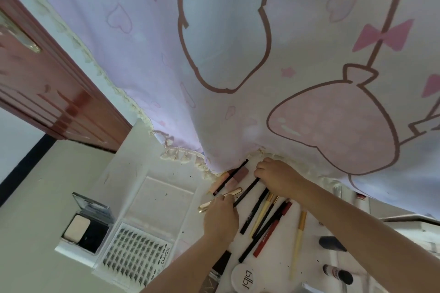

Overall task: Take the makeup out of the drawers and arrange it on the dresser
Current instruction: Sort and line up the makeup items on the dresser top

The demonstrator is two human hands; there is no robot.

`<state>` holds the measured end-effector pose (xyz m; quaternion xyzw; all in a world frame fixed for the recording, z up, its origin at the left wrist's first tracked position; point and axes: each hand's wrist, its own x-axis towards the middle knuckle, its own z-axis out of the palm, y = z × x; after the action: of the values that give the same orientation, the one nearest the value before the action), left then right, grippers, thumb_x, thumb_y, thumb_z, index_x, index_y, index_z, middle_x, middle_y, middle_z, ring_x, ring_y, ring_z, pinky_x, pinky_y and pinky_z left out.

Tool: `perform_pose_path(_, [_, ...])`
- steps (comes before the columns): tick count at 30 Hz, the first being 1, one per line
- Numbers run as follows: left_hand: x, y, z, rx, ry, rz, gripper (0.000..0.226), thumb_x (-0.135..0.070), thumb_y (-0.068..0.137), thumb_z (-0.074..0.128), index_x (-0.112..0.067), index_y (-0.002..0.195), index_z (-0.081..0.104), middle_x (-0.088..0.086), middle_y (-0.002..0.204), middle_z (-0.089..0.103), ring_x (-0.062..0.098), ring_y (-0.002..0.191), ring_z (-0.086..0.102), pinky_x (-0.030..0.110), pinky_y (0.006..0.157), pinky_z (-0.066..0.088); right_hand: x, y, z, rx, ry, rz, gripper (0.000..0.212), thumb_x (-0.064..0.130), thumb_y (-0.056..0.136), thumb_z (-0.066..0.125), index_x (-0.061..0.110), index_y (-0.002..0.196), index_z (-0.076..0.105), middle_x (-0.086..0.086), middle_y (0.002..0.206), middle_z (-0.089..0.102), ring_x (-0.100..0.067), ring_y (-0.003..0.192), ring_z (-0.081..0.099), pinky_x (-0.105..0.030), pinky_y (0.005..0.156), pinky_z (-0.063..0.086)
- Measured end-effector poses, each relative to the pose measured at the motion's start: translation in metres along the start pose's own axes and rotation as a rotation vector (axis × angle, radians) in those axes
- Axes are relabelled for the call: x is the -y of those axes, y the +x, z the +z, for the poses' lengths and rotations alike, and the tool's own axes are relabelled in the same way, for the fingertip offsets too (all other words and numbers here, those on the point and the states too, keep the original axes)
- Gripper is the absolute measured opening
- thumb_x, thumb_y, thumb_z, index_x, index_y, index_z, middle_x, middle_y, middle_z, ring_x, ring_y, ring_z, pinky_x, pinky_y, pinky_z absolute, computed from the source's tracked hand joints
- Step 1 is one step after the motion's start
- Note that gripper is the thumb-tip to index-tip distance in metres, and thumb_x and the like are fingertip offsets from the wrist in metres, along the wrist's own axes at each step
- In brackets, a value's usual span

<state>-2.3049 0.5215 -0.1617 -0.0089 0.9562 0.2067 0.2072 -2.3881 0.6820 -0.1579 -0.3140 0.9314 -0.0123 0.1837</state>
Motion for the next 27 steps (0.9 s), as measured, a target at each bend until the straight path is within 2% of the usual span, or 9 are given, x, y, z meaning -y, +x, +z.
perform_pose_path(1, [0.0, -0.002, -0.008, -0.018, -0.032, 0.026, 0.026, -0.012, 0.096, 0.035, -0.007, 0.116, 0.05, 0.008, 0.115, 0.055, 0.017, 0.1, 0.053, 0.021, 0.078, 0.042, 0.001, -0.007, -0.009, 0.031, -0.002, -0.005, 0.019, 0.008, 0.091, 0.049, 0.007, 0.103, 0.062, -0.01, 0.104, 0.061, -0.021, 0.099, 0.052, -0.029, 0.075, 0.04])
perform_pose_path(3, [-0.002, -0.005, -0.028, -0.059, -0.065, 0.123, 0.028, -0.009, 0.096, 0.034, -0.008, 0.12, 0.048, 0.008, 0.114, 0.055, 0.015, 0.093, 0.051, 0.017, 0.076, 0.038, 0.006, -0.021, -0.026, 0.043, 0.046, -0.01, 0.029, 0.017, 0.098, 0.034, 0.008, 0.115, 0.056, -0.009, 0.115, 0.056, -0.02, 0.107, 0.047, -0.028, 0.086, 0.037])
perform_pose_path(6, [-0.008, -0.01, -0.058, -0.107, -0.018, 0.316, 0.036, -0.014, 0.099, 0.032, -0.014, 0.134, 0.041, 0.005, 0.118, 0.055, 0.017, 0.097, 0.051, 0.011, 0.074, 0.029, 0.019, -0.043, -0.051, -0.063, 0.16, 0.009, 0.029, 0.021, 0.098, 0.033, 0.009, 0.115, 0.054, -0.007, 0.112, 0.056, -0.018, 0.105, 0.047, -0.02, 0.078, 0.031])
perform_pose_path(10, [-0.016, -0.024, -0.083, -0.119, 0.163, 0.483, 0.039, -0.027, 0.101, 0.029, -0.015, 0.136, 0.039, 0.001, 0.124, 0.055, 0.017, 0.108, 0.054, 0.019, 0.083, 0.038, 0.038, -0.07, -0.066, -0.113, 0.241, 0.003, 0.03, 0.022, 0.099, 0.031, 0.009, 0.113, 0.055, -0.005, 0.101, 0.056, -0.013, 0.09, 0.046, -0.015, 0.071, 0.026])
perform_pose_path(14, [-0.017, -0.042, -0.094, -0.09, 0.301, 0.547, 0.039, -0.029, 0.101, 0.024, -0.013, 0.132, 0.042, 0.001, 0.123, 0.056, 0.019, 0.104, 0.057, 0.021, 0.076, 0.039, 0.048, -0.09, -0.07, -0.146, 0.289, -0.053, 0.032, 0.023, 0.099, 0.032, 0.006, 0.107, 0.057, -0.004, 0.09, 0.055, -0.008, 0.079, 0.04, -0.015, 0.07, 0.027])
perform_pose_path(17, [-0.02, -0.053, -0.103, -0.019, 0.354, 0.587, 0.039, -0.029, 0.101, 0.023, -0.011, 0.13, 0.043, 0.003, 0.128, 0.052, 0.022, 0.097, 0.058, 0.021, 0.072, 0.037, 0.056, -0.104, -0.072, -0.228, 0.284, -0.097, 0.045, 0.033, 0.094, 0.029, 0.005, 0.096, 0.064, -0.007, 0.082, 0.063, -0.015, 0.072, 0.053, -0.018, 0.073, 0.035])
perform_pose_path(20, [-0.028, -0.062, -0.11, 0.052, 0.37, 0.572, 0.038, -0.029, 0.101, 0.024, -0.008, 0.124, 0.045, 0.006, 0.135, 0.047, 0.025, 0.097, 0.058, 0.023, 0.072, 0.037, 0.059, -0.115, -0.07, -0.354, 0.223, -0.161, 0.033, 0.026, 0.086, 0.038, 0.011, 0.079, 0.066, 0.002, 0.063, 0.063, -0.011, 0.056, 0.058, -0.02, 0.067, 0.044])
perform_pose_path(24, [-0.026, -0.067, -0.114, 0.041, 0.42, 0.58, 0.035, -0.028, 0.101, 0.024, -0.006, 0.113, 0.048, 0.006, 0.124, 0.053, 0.025, 0.1, 0.057, 0.02, 0.068, 0.029, 0.059, -0.12, -0.069, -0.41, 0.227, -0.2, 0.031, 0.021, 0.086, 0.04, 0.008, 0.076, 0.066, 0.0, 0.062, 0.063, -0.014, 0.054, 0.06, -0.022, 0.07, 0.043])
perform_pose_path(27, [-0.029, -0.07, -0.112, 0.051, 0.474, 0.59, 0.034, -0.028, 0.101, 0.024, -0.006, 0.113, 0.048, 0.007, 0.131, 0.05, 0.025, 0.099, 0.057, 0.019, 0.068, 0.029, 0.062, -0.122, -0.065, -0.43, 0.261, -0.2, 0.032, 0.022, 0.087, 0.038, 0.006, 0.078, 0.065, -0.003, 0.061, 0.061, -0.019, 0.054, 0.059, -0.024, 0.07, 0.042])
